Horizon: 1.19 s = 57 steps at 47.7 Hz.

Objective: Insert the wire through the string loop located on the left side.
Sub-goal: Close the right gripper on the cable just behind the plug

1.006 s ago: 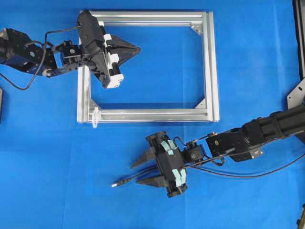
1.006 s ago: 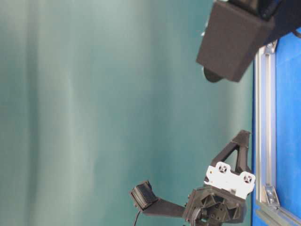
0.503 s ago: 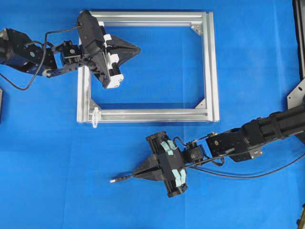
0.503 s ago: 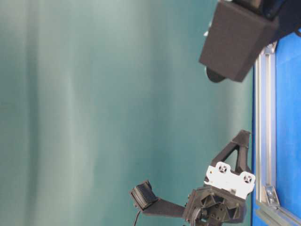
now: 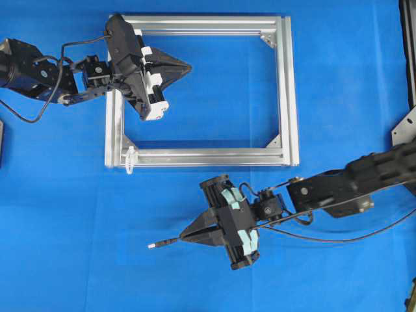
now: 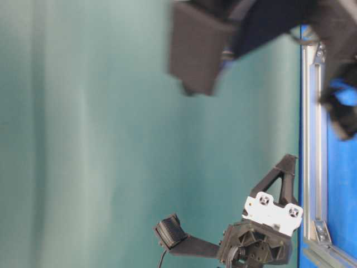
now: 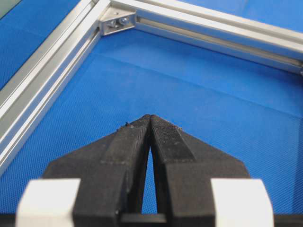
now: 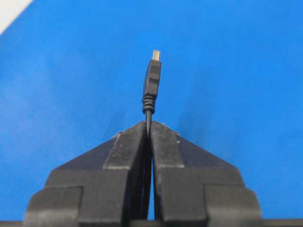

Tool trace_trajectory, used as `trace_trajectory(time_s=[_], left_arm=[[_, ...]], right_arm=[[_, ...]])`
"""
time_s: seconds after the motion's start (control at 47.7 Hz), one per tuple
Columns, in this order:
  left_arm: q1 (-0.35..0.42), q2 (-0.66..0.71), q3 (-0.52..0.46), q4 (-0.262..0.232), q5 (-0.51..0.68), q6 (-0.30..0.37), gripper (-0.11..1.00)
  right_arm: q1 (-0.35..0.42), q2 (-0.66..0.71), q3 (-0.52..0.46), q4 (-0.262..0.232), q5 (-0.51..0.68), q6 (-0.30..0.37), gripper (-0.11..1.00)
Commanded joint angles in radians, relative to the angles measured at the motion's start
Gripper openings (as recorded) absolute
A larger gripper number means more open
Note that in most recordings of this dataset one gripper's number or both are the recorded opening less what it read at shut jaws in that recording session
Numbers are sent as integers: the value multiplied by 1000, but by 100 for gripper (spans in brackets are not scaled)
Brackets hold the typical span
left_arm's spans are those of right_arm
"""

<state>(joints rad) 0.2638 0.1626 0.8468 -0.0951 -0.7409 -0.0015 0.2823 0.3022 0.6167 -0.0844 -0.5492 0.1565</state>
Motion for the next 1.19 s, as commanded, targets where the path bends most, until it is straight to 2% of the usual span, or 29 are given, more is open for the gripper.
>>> trace_trajectory(time_s=[0.0,0.126,1.174], left_arm=[[2,-35,-8,3,-5,-2,0],[2,-35,-8,3,-5,-2,0],[0,-35,-8,3,2,-3,0]], right_arm=[[3,-84,-8,-2,41,-2,0],[2,-118,-5,-2,72,-2,0],[2,-118,-2,-3,77,-6,0]])
